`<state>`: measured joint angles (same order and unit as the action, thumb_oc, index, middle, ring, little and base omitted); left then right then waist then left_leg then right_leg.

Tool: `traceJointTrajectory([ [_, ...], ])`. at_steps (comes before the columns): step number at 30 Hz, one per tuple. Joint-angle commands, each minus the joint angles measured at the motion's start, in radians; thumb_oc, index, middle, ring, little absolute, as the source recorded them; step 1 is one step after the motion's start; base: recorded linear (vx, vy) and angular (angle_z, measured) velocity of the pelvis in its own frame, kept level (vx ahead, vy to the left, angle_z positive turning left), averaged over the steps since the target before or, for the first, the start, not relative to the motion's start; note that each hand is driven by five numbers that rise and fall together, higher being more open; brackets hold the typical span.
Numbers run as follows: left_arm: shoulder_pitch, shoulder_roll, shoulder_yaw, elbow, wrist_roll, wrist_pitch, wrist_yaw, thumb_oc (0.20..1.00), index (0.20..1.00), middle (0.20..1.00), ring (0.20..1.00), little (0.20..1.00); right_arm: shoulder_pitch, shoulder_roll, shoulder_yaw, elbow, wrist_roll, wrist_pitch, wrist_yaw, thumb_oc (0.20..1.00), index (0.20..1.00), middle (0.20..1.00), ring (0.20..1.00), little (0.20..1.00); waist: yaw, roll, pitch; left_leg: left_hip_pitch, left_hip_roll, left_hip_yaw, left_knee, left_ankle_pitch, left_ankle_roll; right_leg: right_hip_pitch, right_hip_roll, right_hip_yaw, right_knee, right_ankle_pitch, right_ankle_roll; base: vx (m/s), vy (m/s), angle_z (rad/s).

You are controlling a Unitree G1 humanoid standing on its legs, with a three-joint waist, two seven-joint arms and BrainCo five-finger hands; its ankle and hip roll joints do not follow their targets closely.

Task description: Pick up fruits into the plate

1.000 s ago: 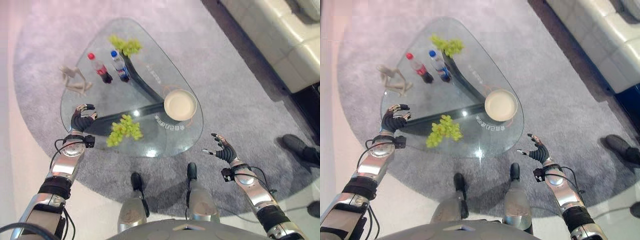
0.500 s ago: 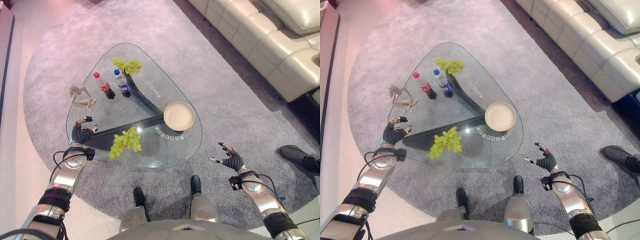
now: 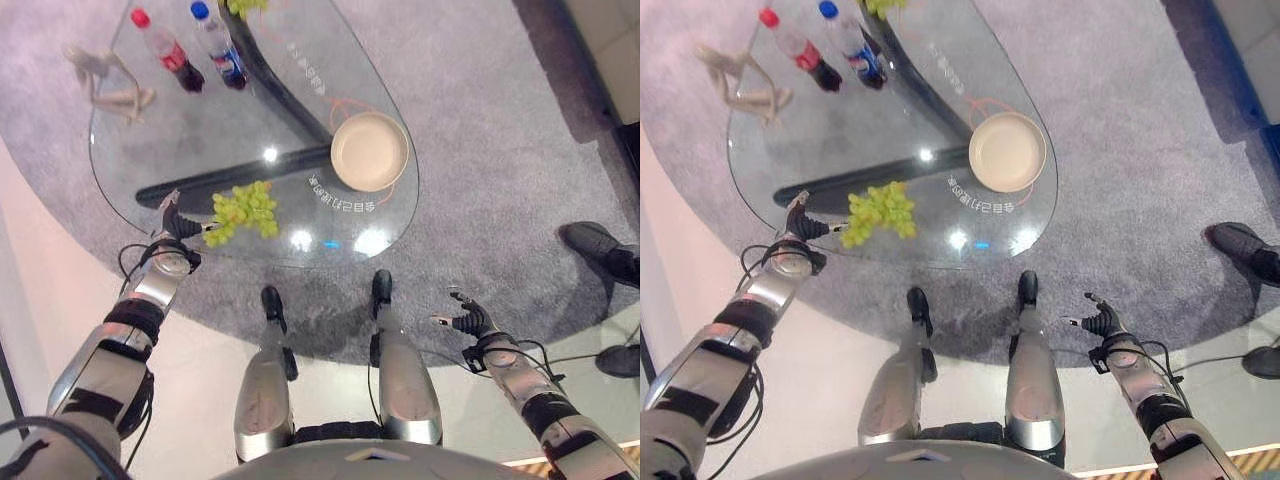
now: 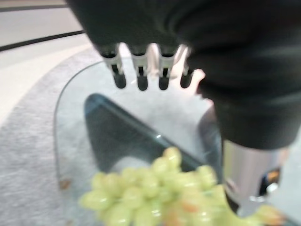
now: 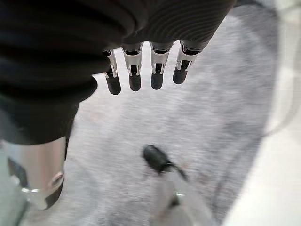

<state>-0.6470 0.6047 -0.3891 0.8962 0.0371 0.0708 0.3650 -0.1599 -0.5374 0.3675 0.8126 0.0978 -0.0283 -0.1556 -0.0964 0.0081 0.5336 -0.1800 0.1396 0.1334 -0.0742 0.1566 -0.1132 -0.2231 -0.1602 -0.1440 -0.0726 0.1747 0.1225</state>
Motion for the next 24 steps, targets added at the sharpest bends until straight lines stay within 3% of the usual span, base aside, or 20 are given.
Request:
traceJointTrajectory([
  [1,-0.061,0.062,-0.017,0.072,0.057,0.029,0.063,1.000,1.000,1.000,1.000,1.000,-0.021,-0.005,0.018,0.007,0.040,-0.039,-0.019,1.000,1.000,1.000,1.000,1.000,0.006,-0.047,-0.014,-0.146,-0.084,-0.017,0.172,-0.146,0.052,-0.113,0.046,-0.027,0.245,-0.212,-0.028,0.00,0.000,0.00],
  [9,-0.176,0.102,-0.057,0.189,0.144,0.058,0.149,1.000,1.000,1.000,1.000,1.000,-0.036,-0.034,0.026,-0.005,0.073,-0.042,-0.027,1.000,1.000,1.000,1.000,1.000,-0.022,-0.060,-0.014,-0.315,-0.105,-0.010,0.255,-0.146,0.051,-0.289,0.058,-0.010,0.325,-0.218,-0.046,-0.02,0.036,-0.02],
  [24,-0.285,0.164,-0.101,0.279,0.205,0.039,0.195,1.000,1.000,1.000,1.000,1.000,-0.030,-0.061,0.016,0.013,0.046,-0.055,-0.011,1.000,1.000,1.000,1.000,1.000,-0.056,-0.057,-0.014,-0.466,-0.114,-0.006,0.315,-0.145,0.057,-0.451,0.084,0.035,0.386,-0.216,-0.056,-0.01,0.045,-0.02],
])
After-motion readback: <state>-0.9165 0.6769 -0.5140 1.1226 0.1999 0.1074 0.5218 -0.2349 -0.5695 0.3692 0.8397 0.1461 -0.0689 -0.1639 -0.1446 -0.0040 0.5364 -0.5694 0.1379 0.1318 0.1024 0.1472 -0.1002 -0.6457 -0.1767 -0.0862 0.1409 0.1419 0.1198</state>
